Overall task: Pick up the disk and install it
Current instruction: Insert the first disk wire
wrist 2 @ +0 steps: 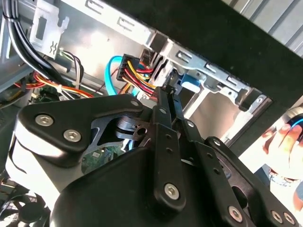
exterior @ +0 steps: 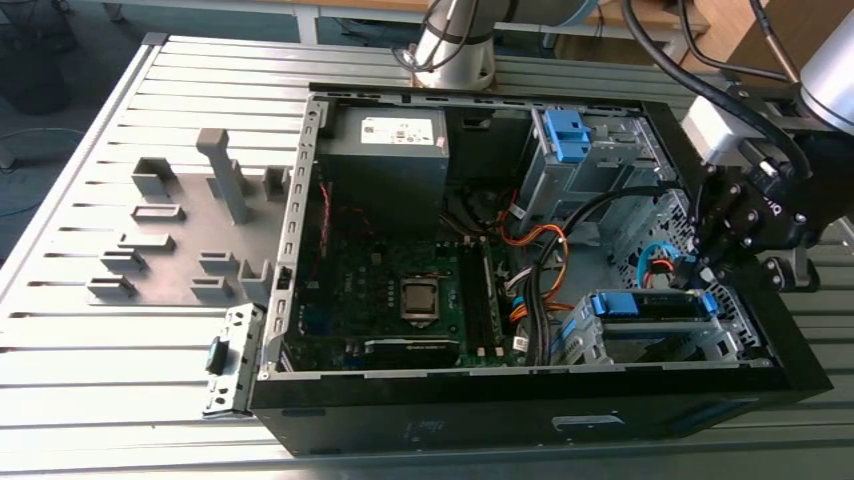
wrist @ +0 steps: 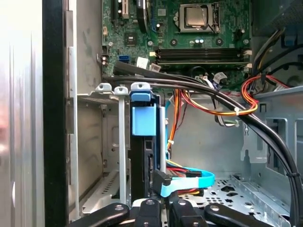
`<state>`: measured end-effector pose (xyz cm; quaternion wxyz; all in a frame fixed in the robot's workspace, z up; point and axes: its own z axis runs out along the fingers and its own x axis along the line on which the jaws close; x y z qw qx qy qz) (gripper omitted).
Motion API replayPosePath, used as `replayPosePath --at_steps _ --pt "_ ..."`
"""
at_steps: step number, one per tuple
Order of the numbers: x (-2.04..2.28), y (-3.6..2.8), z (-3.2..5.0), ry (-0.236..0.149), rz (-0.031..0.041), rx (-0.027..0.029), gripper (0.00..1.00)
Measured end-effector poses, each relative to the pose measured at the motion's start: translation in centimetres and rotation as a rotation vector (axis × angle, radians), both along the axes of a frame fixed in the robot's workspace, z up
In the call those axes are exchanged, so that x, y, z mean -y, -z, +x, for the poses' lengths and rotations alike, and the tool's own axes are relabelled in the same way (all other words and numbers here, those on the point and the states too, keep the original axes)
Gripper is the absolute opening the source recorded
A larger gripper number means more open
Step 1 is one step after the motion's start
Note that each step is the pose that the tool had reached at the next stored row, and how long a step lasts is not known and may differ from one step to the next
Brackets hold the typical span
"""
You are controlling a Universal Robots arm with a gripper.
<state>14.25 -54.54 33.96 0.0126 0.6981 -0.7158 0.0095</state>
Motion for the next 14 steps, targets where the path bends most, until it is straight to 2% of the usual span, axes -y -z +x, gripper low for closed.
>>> replayPosePath --at_steps 8,14 --pt "0.74 0.0 -0.06 0.0 -0.0035 0.0001 0.16" --pt "0.81 0.16 -0.06 0.0 -0.0043 0.0 0.16"
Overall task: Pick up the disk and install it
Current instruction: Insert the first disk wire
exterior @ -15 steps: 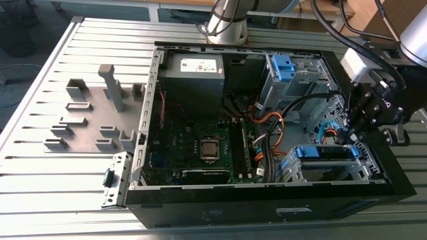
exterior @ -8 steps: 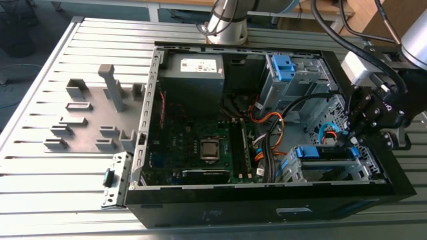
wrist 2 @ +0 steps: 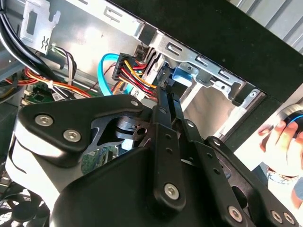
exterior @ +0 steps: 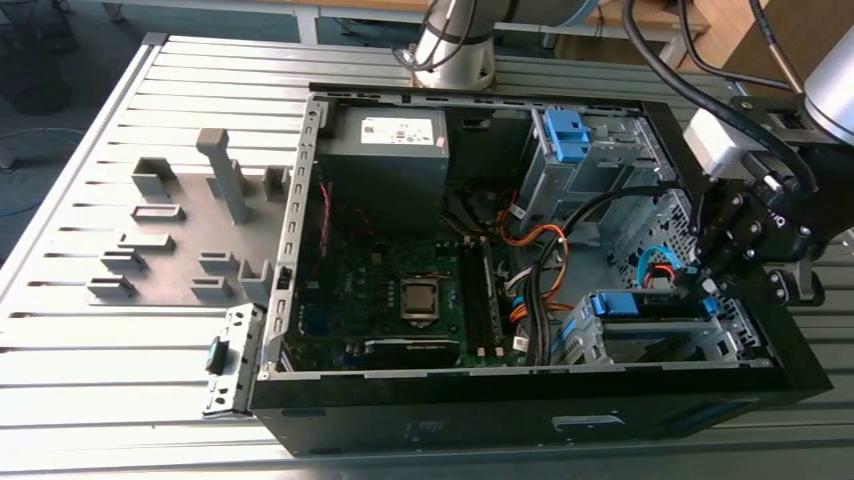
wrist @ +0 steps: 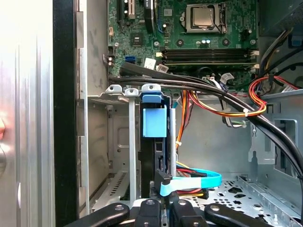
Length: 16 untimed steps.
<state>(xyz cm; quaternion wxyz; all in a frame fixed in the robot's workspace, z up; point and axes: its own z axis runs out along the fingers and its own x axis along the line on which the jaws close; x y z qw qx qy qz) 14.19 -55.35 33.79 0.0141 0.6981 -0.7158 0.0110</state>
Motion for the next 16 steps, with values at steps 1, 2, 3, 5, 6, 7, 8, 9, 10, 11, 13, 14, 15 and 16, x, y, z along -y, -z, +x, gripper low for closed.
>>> replayPosePath --at_steps 1,2,3,5,6,7,8,9,10,11,13,14,15,16 --pt "-0.01 0.05 0.0 0.0 -0.0001 0.0 0.16" --pt "-0.02 0.09 0.0 0.0 0.0 -0.0001 0.16" --pt "-0.03 0.13 0.0 0.0 0.0005 -0.0001 0.16" --pt "-0.03 0.2 -0.07 0.0 0.0009 0.0 0.16" --pt "-0.04 0.25 -0.15 0.0 0.0019 -0.0001 0.16" --pt "-0.03 0.29 -0.23 0.0 0.0019 -0.0001 0.16" --pt "-0.03 0.3 -0.28 0.0 0.0017 0.0 0.16" --pt "-0.03 0.31 -0.3 0.0 0.0012 0.0 0.16" --pt "-0.04 0.33 -0.3 0.0 0.0009 0.0 0.16" --pt "-0.04 0.35 -0.31 0.0 0.0008 0.0 0.16" --pt "-0.03 0.52 -0.32 0.0 0.001 0.0 0.16" --pt "-0.03 0.62 -0.32 0.0 0.0005 0.0 0.16" --pt "-0.03 0.74 -0.32 0.0 0.0003 -0.0001 0.16" --pt "-0.03 0.86 -0.33 0.0 0.0004 -0.0001 0.16"
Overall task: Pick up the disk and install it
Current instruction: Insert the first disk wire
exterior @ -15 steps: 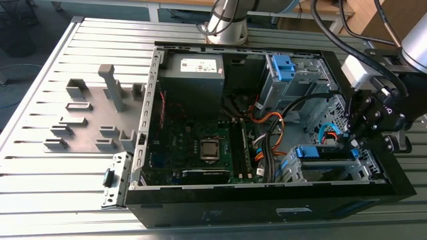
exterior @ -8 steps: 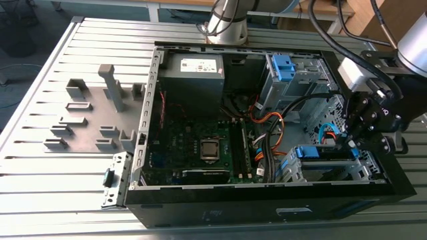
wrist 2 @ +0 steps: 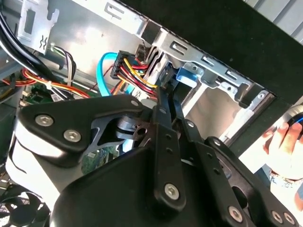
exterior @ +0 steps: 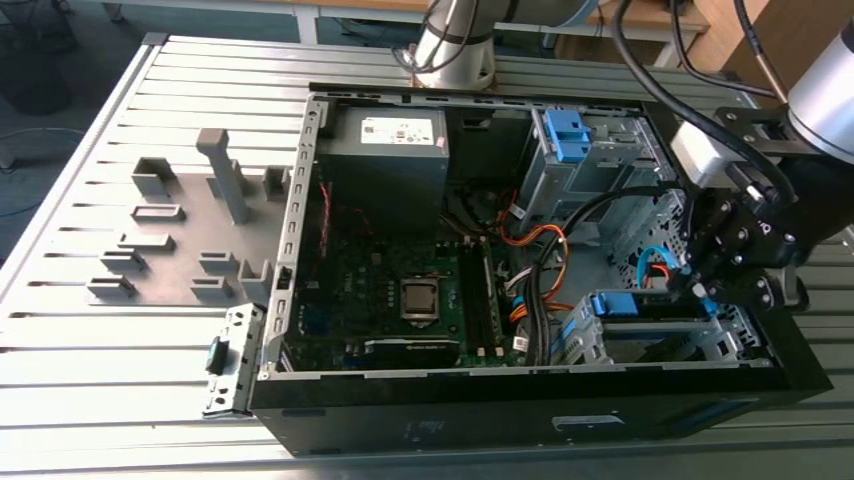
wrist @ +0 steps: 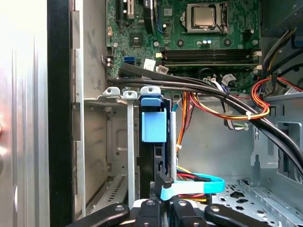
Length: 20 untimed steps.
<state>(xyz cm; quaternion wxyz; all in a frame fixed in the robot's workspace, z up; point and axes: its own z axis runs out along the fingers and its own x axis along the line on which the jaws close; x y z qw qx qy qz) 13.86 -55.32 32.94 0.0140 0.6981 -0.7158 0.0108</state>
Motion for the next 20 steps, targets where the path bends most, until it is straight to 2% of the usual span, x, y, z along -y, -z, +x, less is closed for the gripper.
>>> replayPosePath --at_steps 11,12,14,15,19,20 --pt "0.0 0.31 0.01 0.0 0.0019 0.0001 0.17" --pt "0.0 0.26 0.0 0.0 0.0008 0.0001 0.24" --pt "0.0 0.24 0.0 0.0 0.0003 0.0001 0.24" --pt "0.0 0.11 0.0 0.0 0.0 0.0001 0.24" --pt "0.0 -1.57 0.0 0.0 0.0014 0.0001 0.24" --pt "0.0 -1.73 0.0 0.0 0.0021 0.0001 0.24"
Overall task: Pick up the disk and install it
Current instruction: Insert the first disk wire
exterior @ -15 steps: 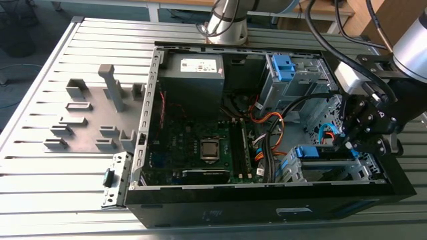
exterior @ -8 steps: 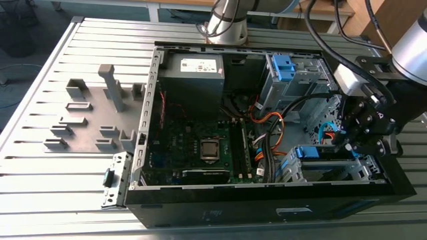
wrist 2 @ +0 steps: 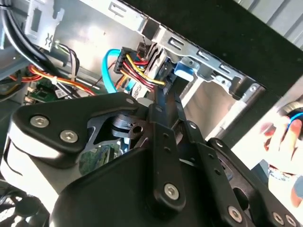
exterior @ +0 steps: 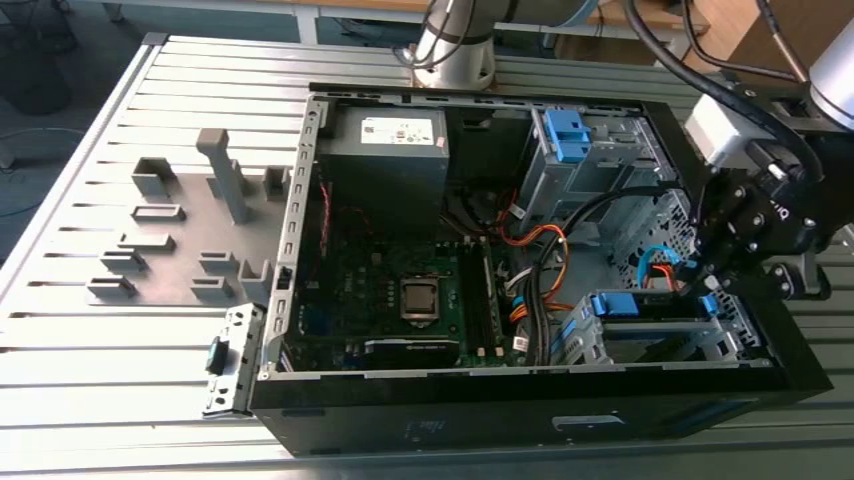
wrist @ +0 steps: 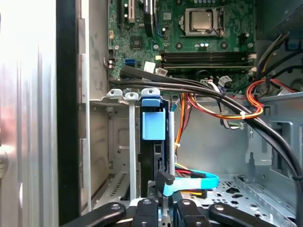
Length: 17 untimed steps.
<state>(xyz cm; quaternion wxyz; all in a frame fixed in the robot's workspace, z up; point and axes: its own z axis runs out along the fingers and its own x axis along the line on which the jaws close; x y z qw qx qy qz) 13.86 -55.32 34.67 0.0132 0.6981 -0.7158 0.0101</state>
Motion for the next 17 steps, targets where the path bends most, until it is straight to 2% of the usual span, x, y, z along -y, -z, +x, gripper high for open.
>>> replayPosePath --at_steps 3,4,6,9,11,13,17 --pt "0.0 0.01 0.07 0.0 0.0063 -0.0019 0.22" --pt "0.0 0.01 0.15 0.0 0.01 -0.0049 0.22" --pt "0.0 0.06 0.32 0.0 0.0192 -0.0122 0.11" --pt "0.0 0.07 0.73 0.0 0.0286 -0.021 0.11" --pt "0.0 0.01 1.02 0.0 0.0299 -0.0238 0.11" --pt "0.0 -0.54 1.07 0.0 0.03 -0.0238 0.11" --pt "0.0 -2.32 1.1 0.0 0.0302 -0.0239 0.11"
